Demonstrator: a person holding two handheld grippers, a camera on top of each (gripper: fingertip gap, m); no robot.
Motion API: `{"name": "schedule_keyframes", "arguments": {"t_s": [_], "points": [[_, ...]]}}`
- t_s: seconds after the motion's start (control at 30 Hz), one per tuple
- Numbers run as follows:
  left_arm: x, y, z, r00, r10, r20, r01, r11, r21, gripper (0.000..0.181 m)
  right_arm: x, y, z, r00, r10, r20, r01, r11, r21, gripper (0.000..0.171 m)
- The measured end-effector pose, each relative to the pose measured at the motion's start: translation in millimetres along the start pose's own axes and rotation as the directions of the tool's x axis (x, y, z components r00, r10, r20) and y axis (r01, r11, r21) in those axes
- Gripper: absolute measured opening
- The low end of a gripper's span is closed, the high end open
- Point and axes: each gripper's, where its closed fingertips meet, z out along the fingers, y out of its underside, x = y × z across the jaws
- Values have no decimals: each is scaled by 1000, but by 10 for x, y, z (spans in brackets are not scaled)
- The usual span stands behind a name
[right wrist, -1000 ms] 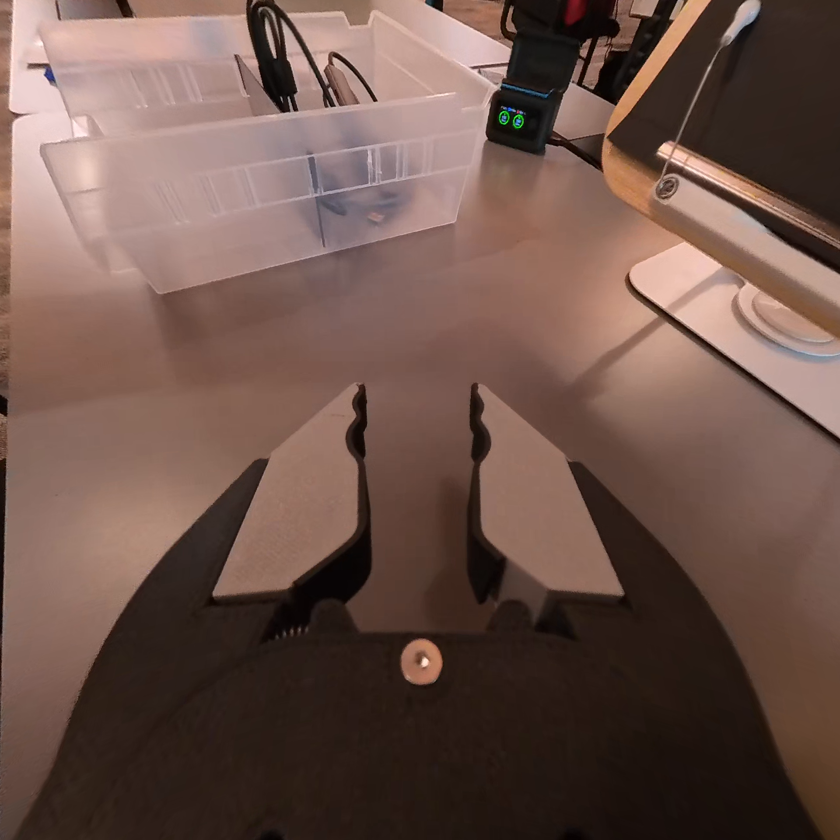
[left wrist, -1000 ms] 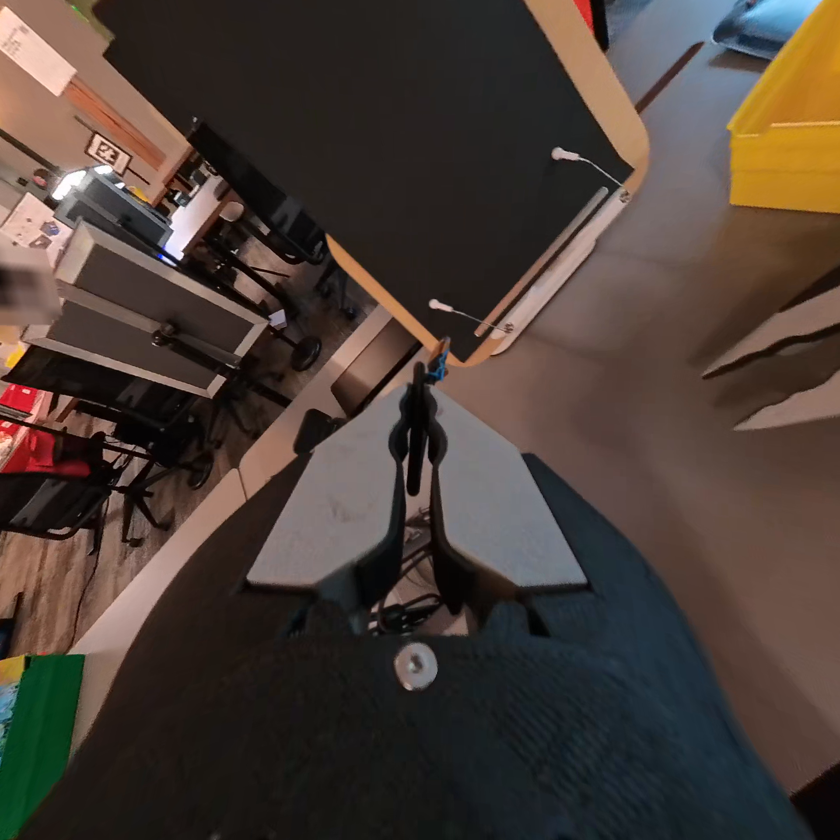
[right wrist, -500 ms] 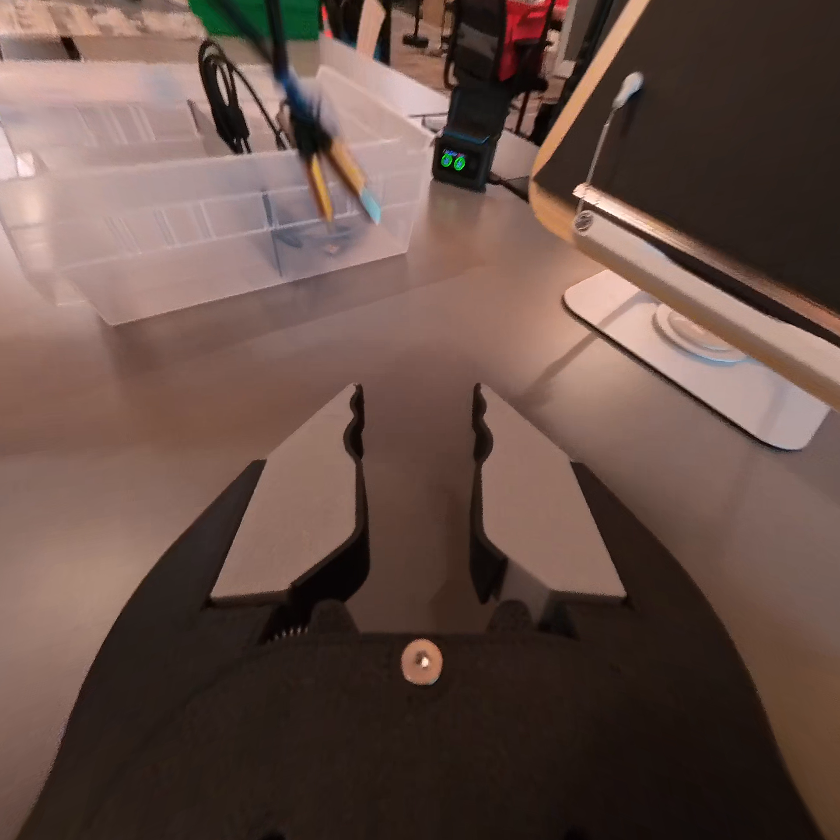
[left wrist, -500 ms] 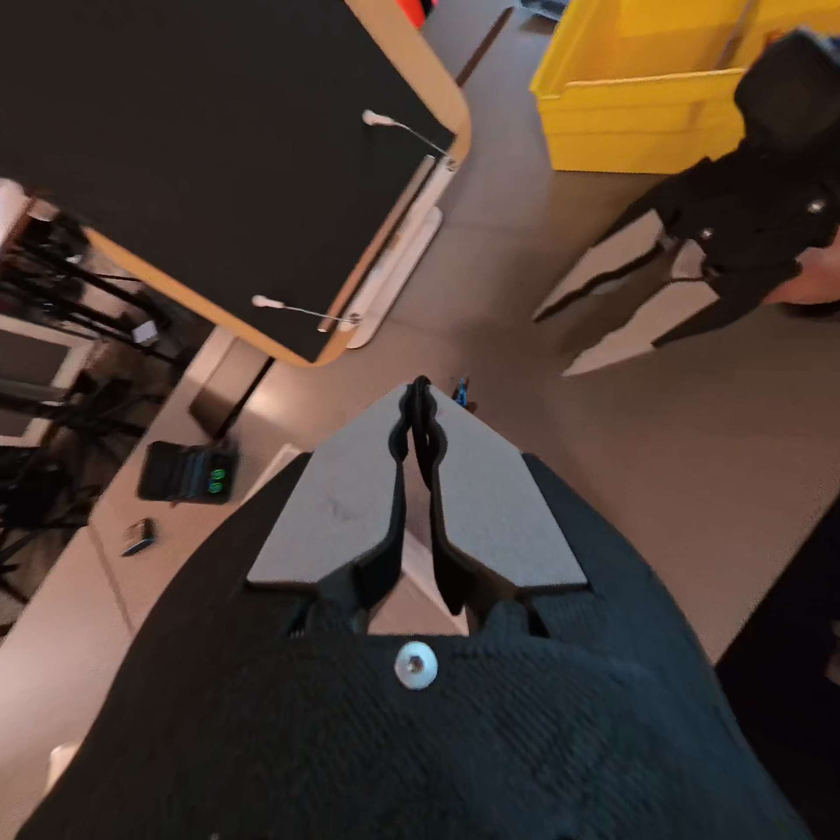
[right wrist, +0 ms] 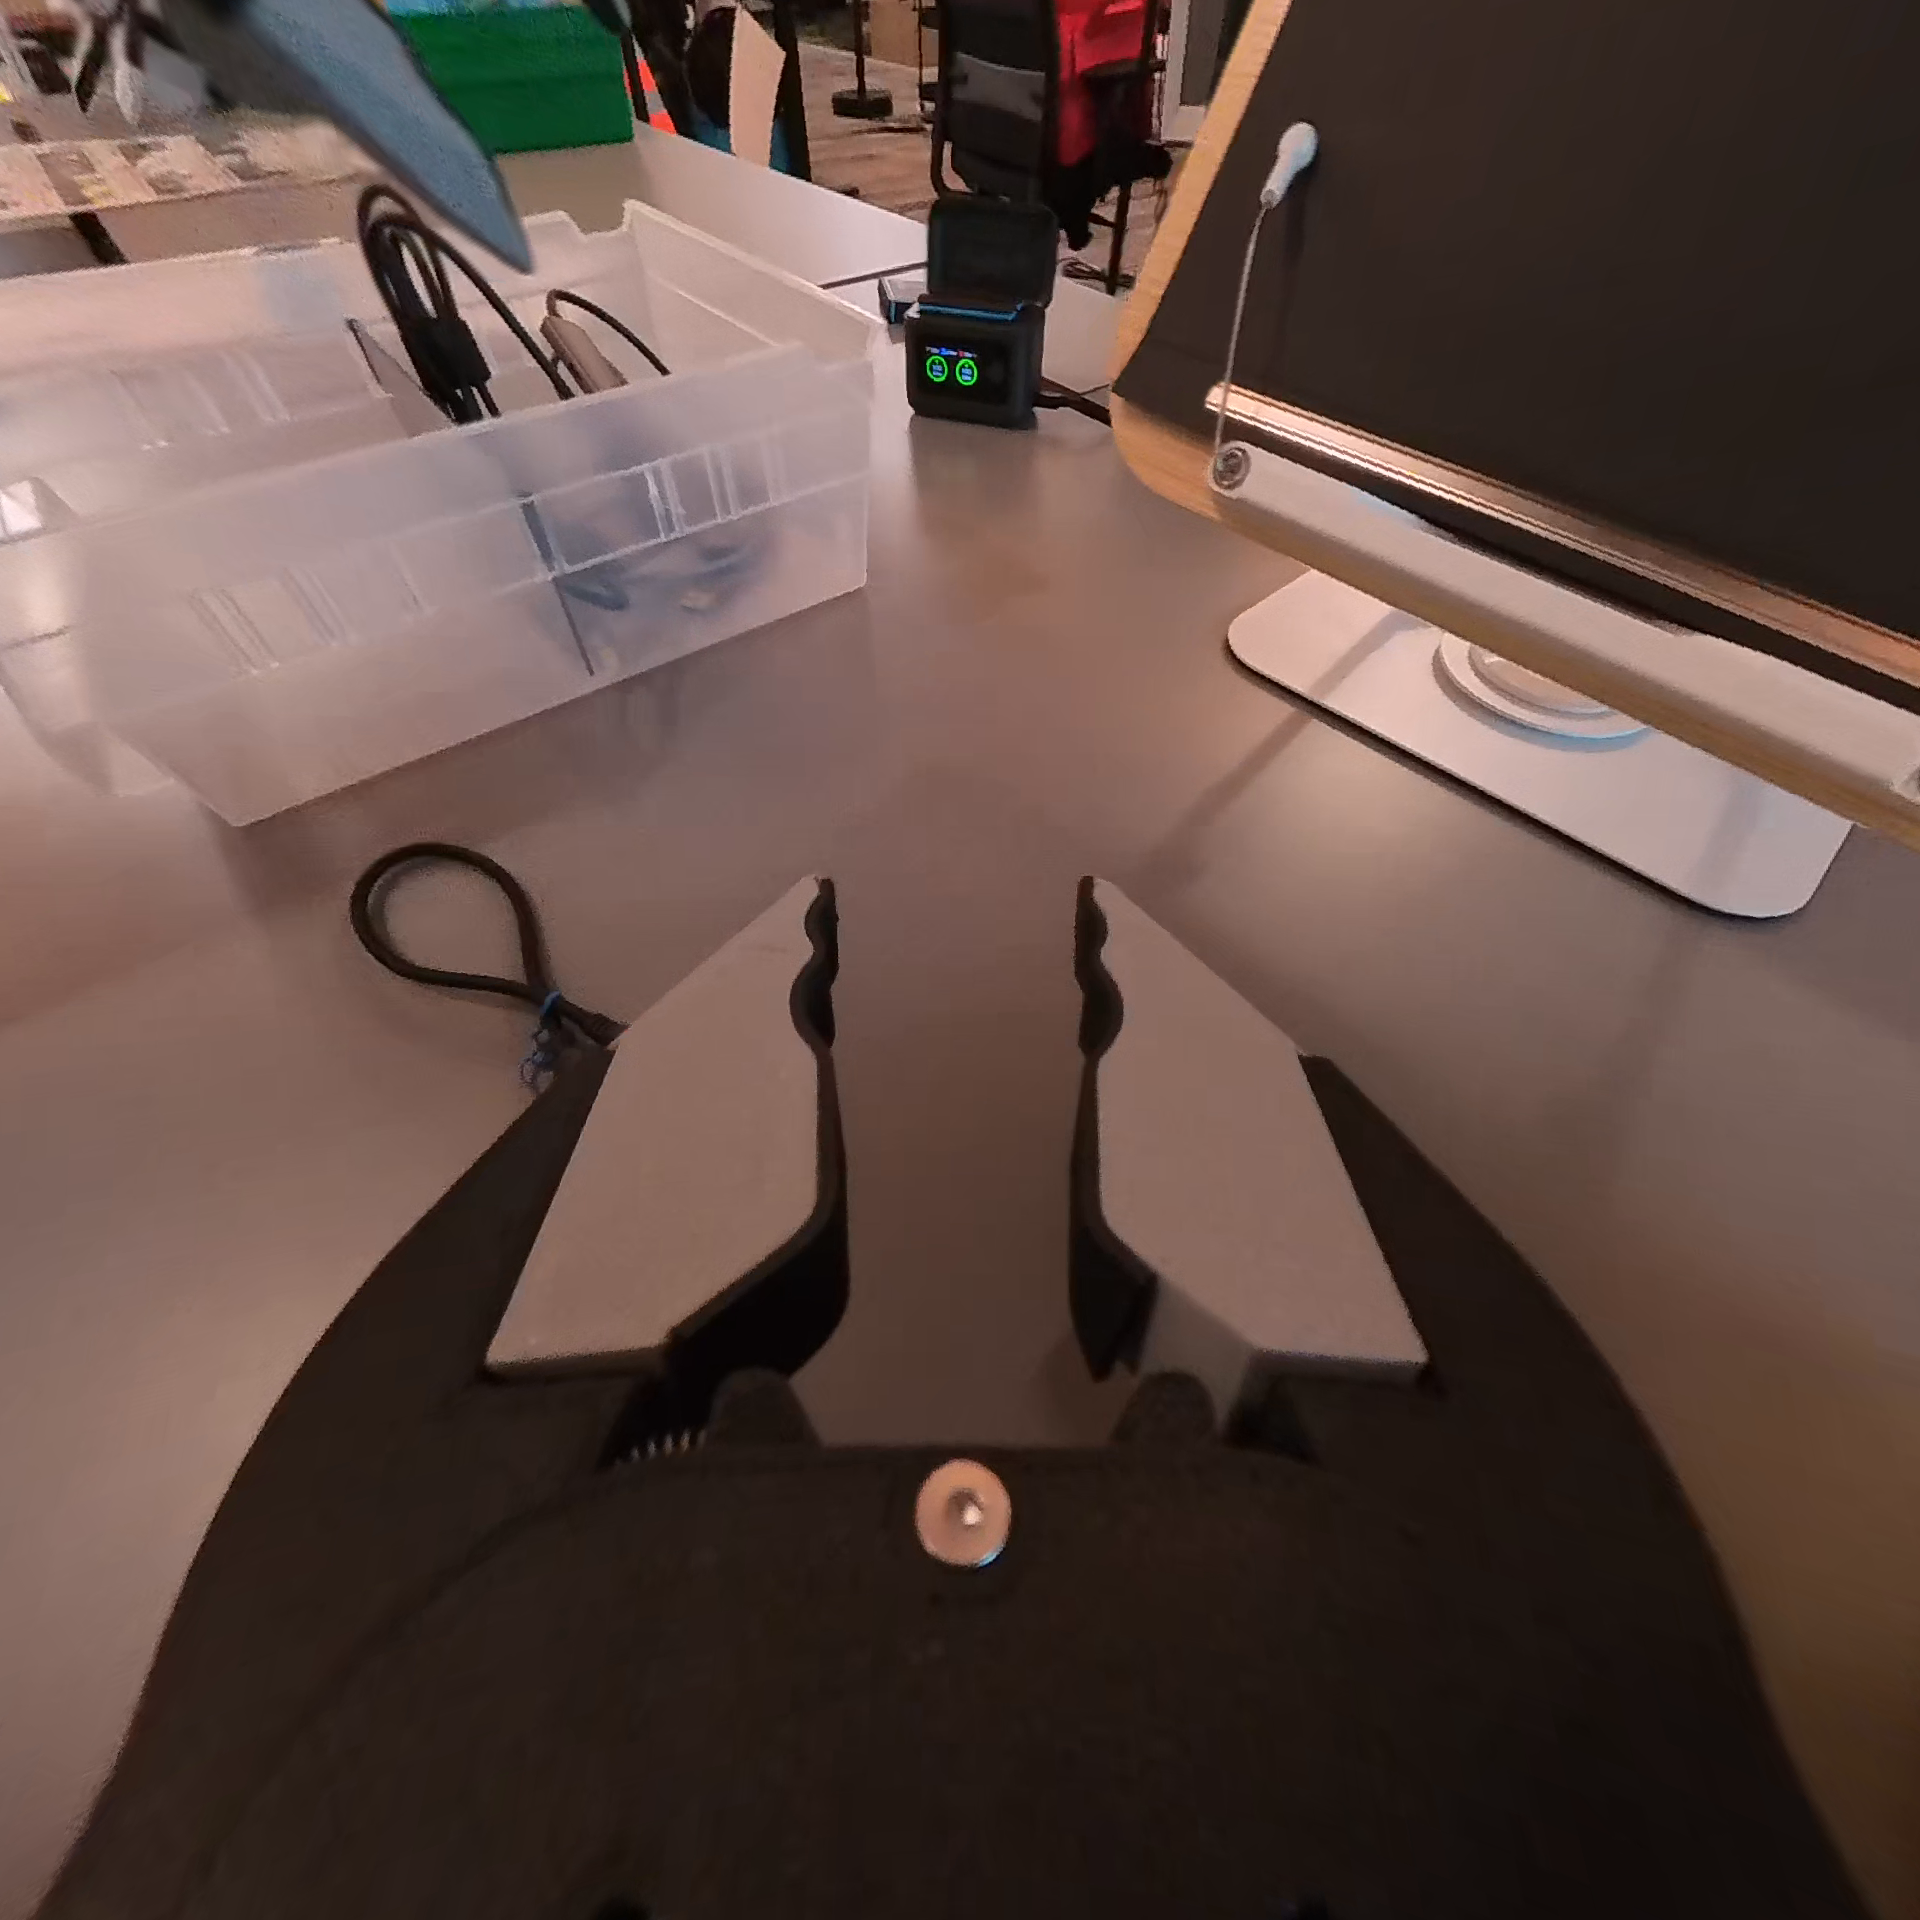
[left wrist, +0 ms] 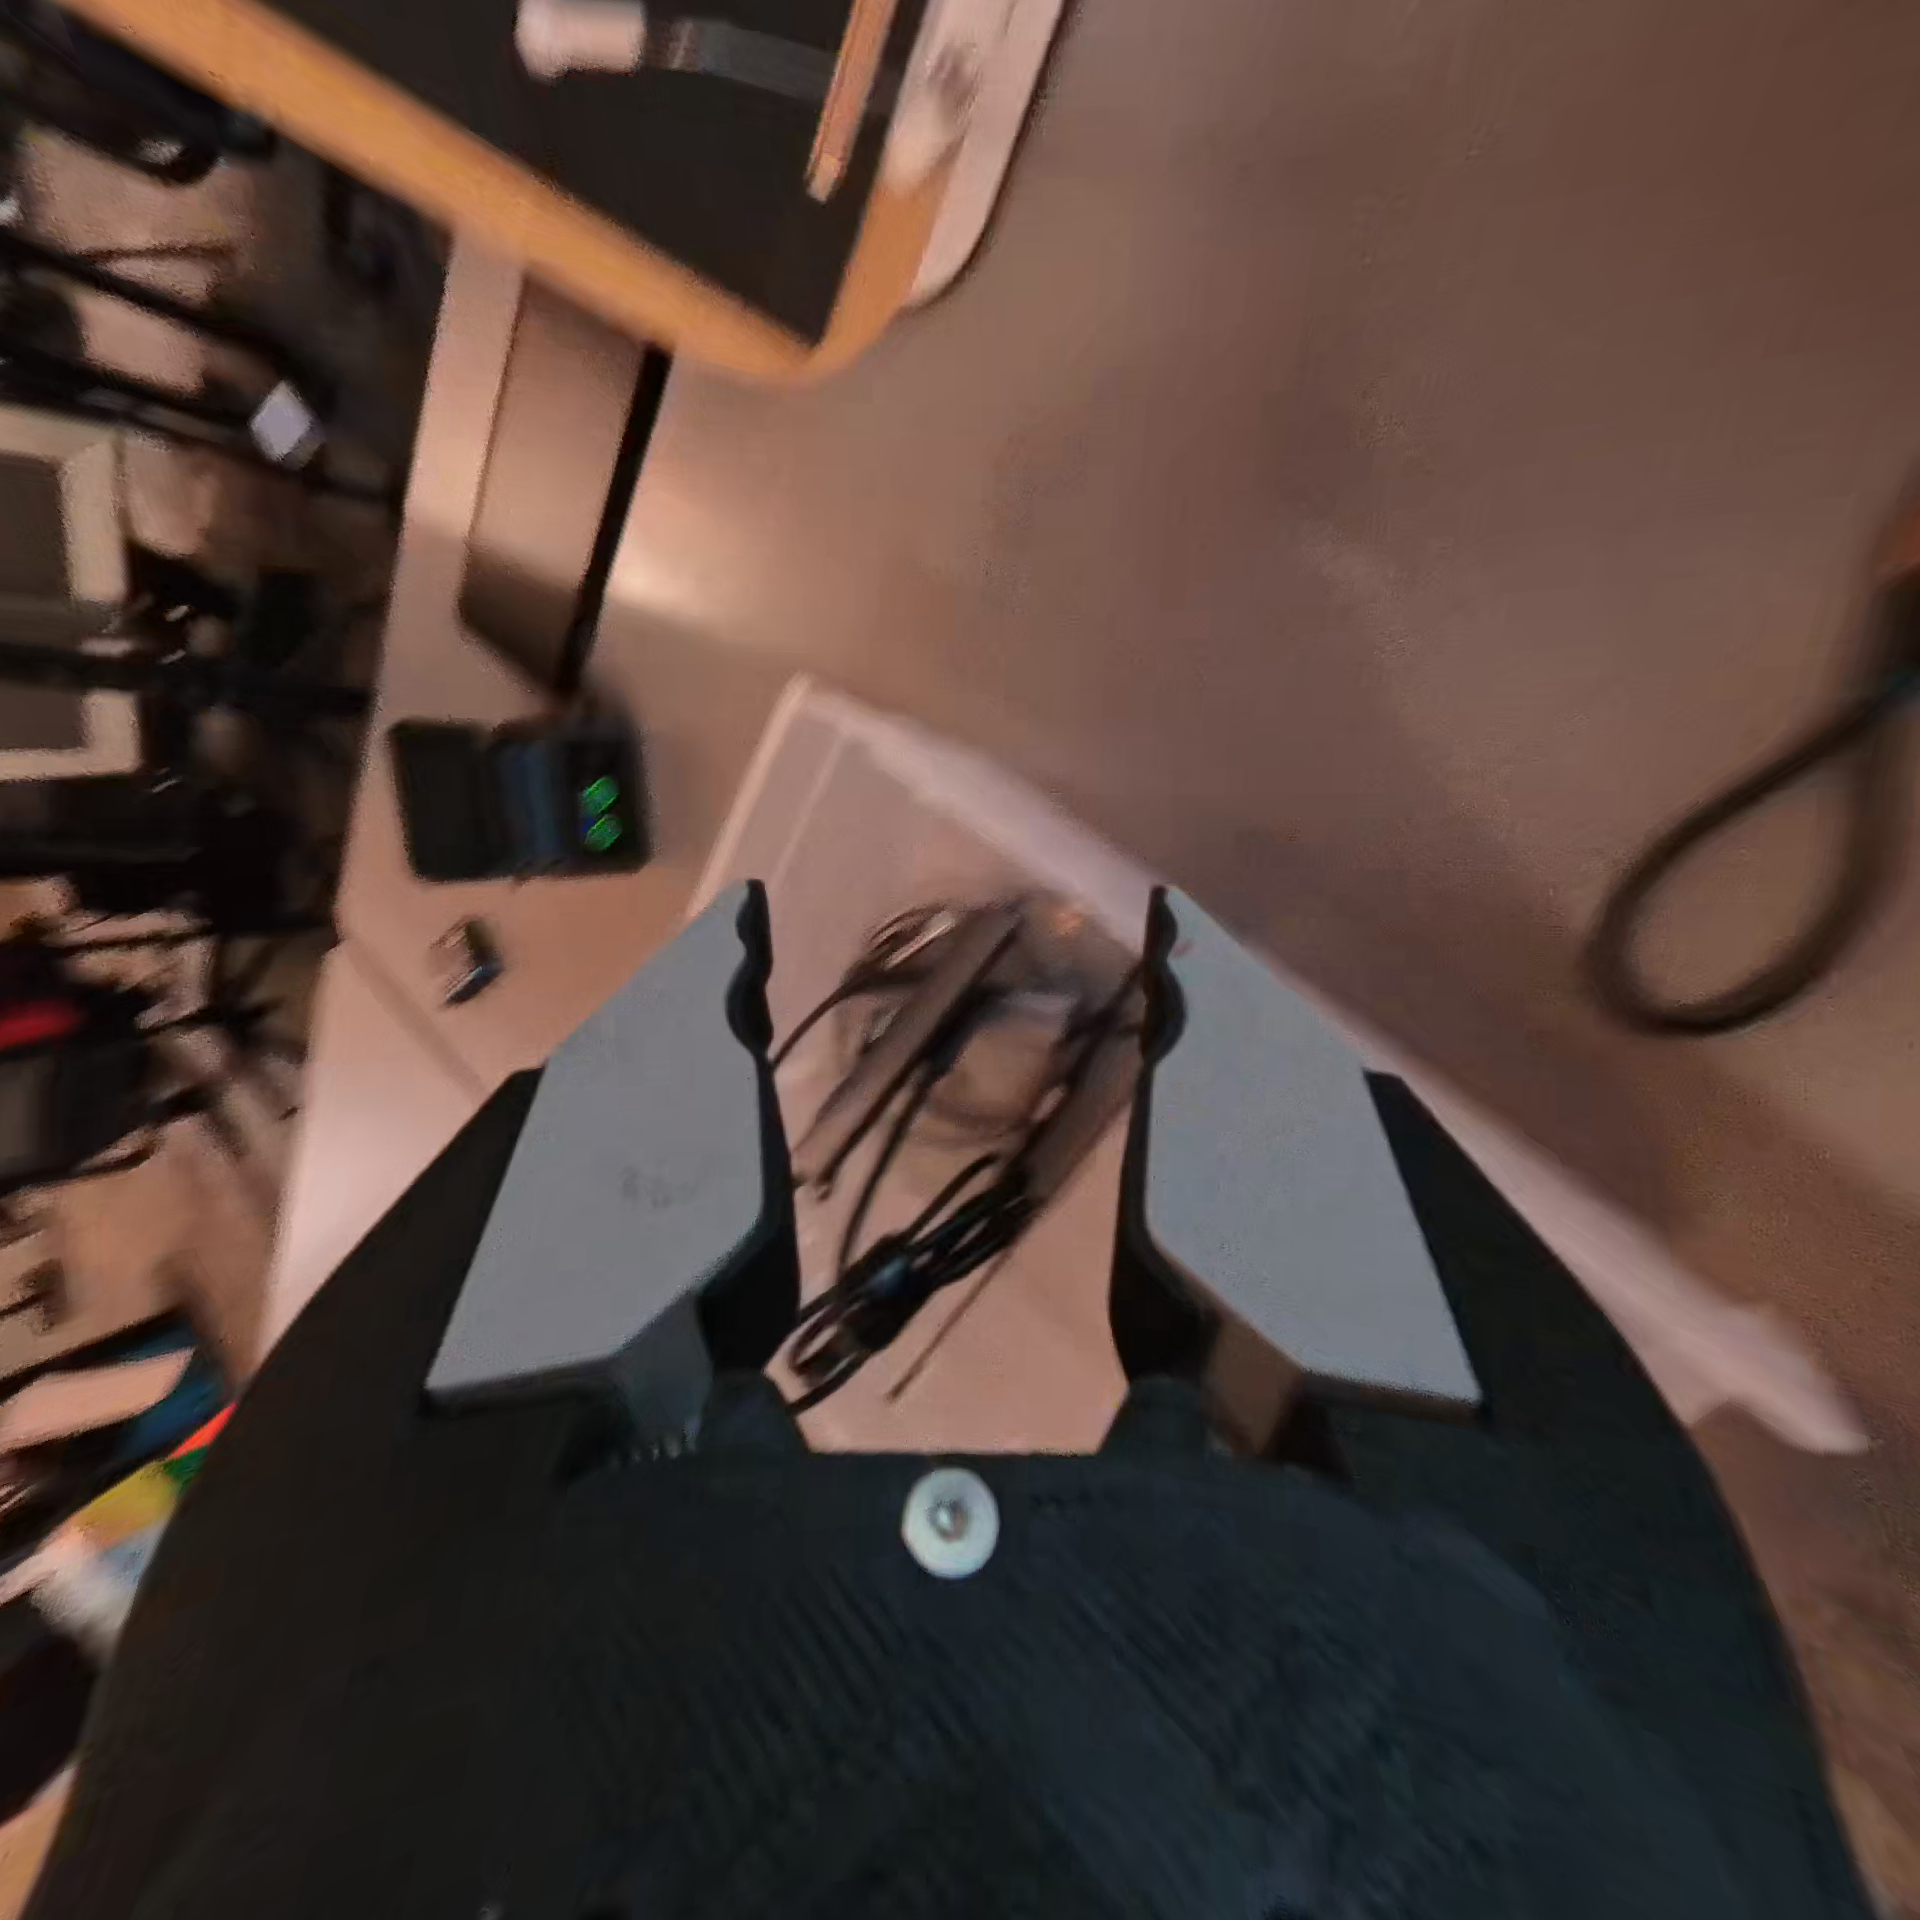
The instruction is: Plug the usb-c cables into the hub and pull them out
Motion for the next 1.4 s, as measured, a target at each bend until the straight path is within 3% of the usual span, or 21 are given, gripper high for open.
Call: {"name": "schedule_keyframes", "arguments": {"t_s": [0.07, 0.13, 0.23, 0.33, 0.43, 0.57, 0.83, 0.9, 1.0, 1.23, 1.4], "points": [[-202, 261, 170, 1000, 22, 17, -21, 996, -91, 66, -38, 6, 8, 1000, -18, 4, 18, 1000, -7, 43], [-234, 435, 360, 999, 8, -52, -16, 989, -145, 59, -86, 25, 27, 999, -30, 16, 30, 999, -17, 43], [-280, 727, 643, 989, 25, -149, -63, 965, -255, 35, -152, 79, 70, 999, -38, 39, 39, 998, -41, 43], [-283, 899, 846, 956, -62, -286, -39, 942, -334, 33, -184, 155, 121, 998, -33, 58, 37, 997, -73, 43], [-186, 945, 917, 882, -128, -454, -48, 933, -357, 33, -197, 224, 163, 997, -20, 74, 28, 995, -101, 44], [-137, 1131, 941, 798, -176, -577, -110, 898, -426, 35, -206, 269, 193, 996, -7, 85, 17, 993, -120, 44], [-37, 1292, 944, 700, -151, -698, -219, 885, -411, 21, -241, 301, 223, 994, 0, 109, 15, 990, -139, 43], [-73, 1273, 878, 707, -65, -705, -257, 904, -342, 21, -236, 315, 231, 995, -6, 104, 22, 989, -148, 43], [-221, 1199, 747, 744, -55, -666, -204, 930, -304, 20, -243, 307, 222, 995, -14, 103, 28, 989, -144, 43], [-711, 959, 407, 896, -48, -441, -25, 987, -158, 20, -236, 233, 175, 996, -27, 89, 37, 993, -114, 42], [-965, 816, 157, 959, -95, -267, 81, 995, -60, 20, -198, 232, 170, 997, -40, 68, 47, 993, -112, 40]]}}
